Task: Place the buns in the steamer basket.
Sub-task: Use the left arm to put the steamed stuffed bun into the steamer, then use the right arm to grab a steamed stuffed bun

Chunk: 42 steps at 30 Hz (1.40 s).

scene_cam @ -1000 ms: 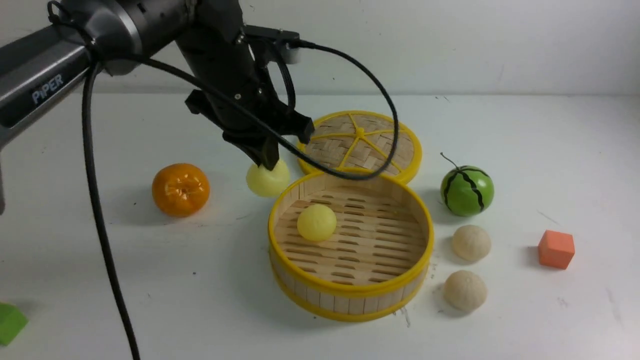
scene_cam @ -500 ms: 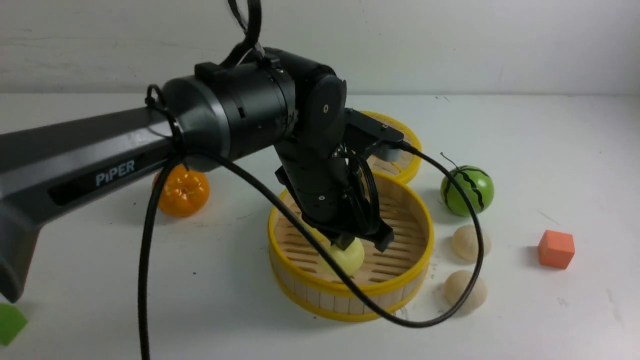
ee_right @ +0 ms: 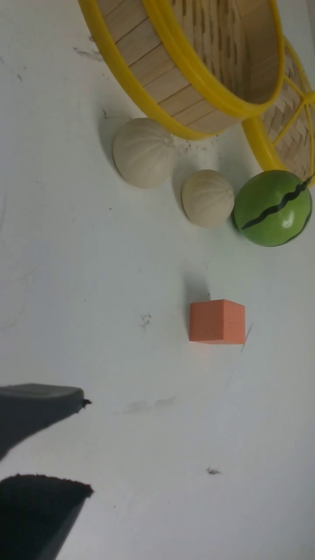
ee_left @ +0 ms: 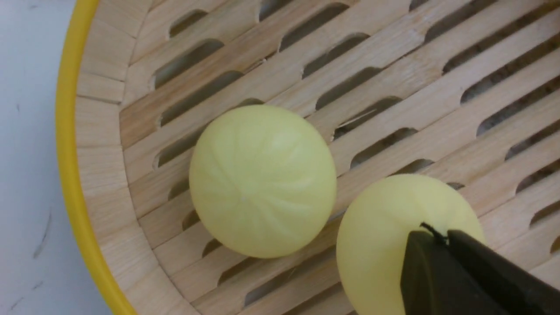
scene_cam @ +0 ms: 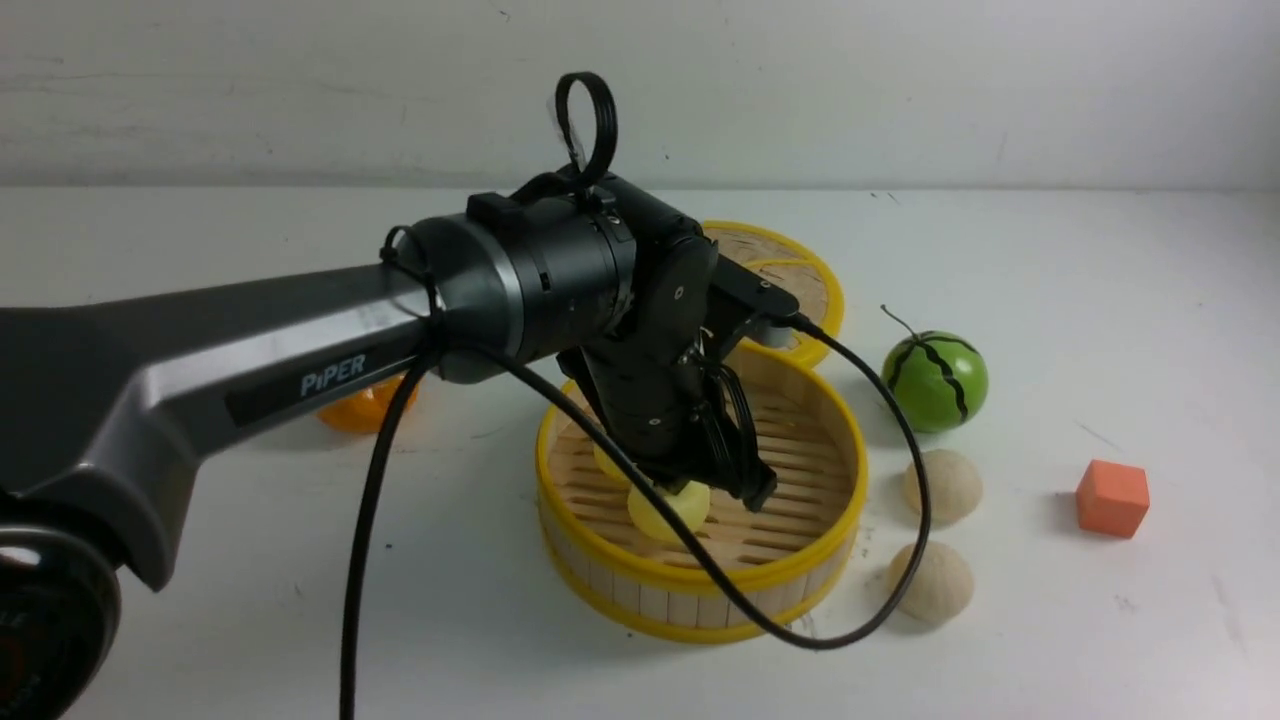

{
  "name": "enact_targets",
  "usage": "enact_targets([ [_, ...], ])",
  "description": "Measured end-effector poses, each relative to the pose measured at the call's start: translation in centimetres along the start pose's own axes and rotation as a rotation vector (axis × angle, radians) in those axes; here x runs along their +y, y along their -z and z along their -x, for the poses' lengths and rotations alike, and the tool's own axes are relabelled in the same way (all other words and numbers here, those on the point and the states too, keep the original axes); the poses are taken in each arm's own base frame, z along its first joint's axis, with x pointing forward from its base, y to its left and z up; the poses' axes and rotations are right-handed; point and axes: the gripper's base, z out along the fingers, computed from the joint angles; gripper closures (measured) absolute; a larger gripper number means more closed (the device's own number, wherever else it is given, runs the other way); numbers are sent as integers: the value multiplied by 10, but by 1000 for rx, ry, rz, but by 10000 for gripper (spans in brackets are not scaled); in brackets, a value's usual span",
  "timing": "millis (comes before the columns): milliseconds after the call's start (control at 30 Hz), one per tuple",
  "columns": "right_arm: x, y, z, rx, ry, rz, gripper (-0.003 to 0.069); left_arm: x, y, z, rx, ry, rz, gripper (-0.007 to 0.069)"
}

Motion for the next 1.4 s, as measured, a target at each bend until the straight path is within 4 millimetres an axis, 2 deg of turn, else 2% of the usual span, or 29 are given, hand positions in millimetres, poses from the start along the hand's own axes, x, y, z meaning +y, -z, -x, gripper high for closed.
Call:
enact_targets([
  [167, 0, 0, 0, 0, 0, 0, 418, 0, -4, -1, 8, 8, 0, 562],
  [433, 0, 0, 0, 0, 0, 0, 418, 0, -1, -5, 58, 36, -2, 263],
  [500, 0, 0, 0, 0, 0, 0, 418, 0, 6, -5, 56, 49, -6, 235],
  [567, 0, 0, 0, 0, 0, 0, 418, 1, 37, -1, -1, 82, -23, 244],
  [633, 0, 0, 0, 0, 0, 0, 418, 2, 72, 2, -77, 98, -34, 314],
  [667, 0, 0, 0, 0, 0, 0, 418, 3, 89, 1, -115, 106, -41, 374],
  [700, 0, 0, 0, 0, 0, 0, 418, 3, 97, 1, -138, 111, -44, 400],
  [733, 0, 0, 0, 0, 0, 0, 418, 5, 131, -8, -214, 122, -54, 520],
  [800, 0, 0, 0, 0, 0, 0, 418, 5, 167, -25, -310, 135, -69, 621],
  [900, 0, 0, 0, 0, 0, 0, 418, 2, 196, -68, -411, 162, -104, 638],
  [933, 0, 0, 0, 0, 0, 0, 418, 1, 194, -81, -414, 170, -113, 638],
  [1000, 0, 0, 0, 0, 0, 0, 418, -1, 205, -116, -504, 194, -134, 638],
  [1033, 0, 0, 0, 0, 0, 0, 418, -2, 201, -122, -504, 199, -137, 638],
  [1067, 0, 0, 0, 0, 0, 0, 418, -4, 202, -151, -558, 222, -152, 638],
  [1133, 0, 0, 0, 0, 0, 0, 418, -6, 202, -184, -655, 258, -171, 638],
  [1167, 0, 0, 0, 0, 0, 0, 418, -6, 205, -187, -689, 263, -173, 638],
  [1200, 0, 0, 0, 0, 0, 0, 418, -7, 203, -207, -751, 287, -183, 638],
  [1267, 0, 0, 0, 0, 0, 0, 418, -8, 194, -234, -820, 316, -188, 638],
  [1400, 0, 0, 0, 0, 0, 0, 418, -8, 185, -259, -903, 334, -181, 638],
])
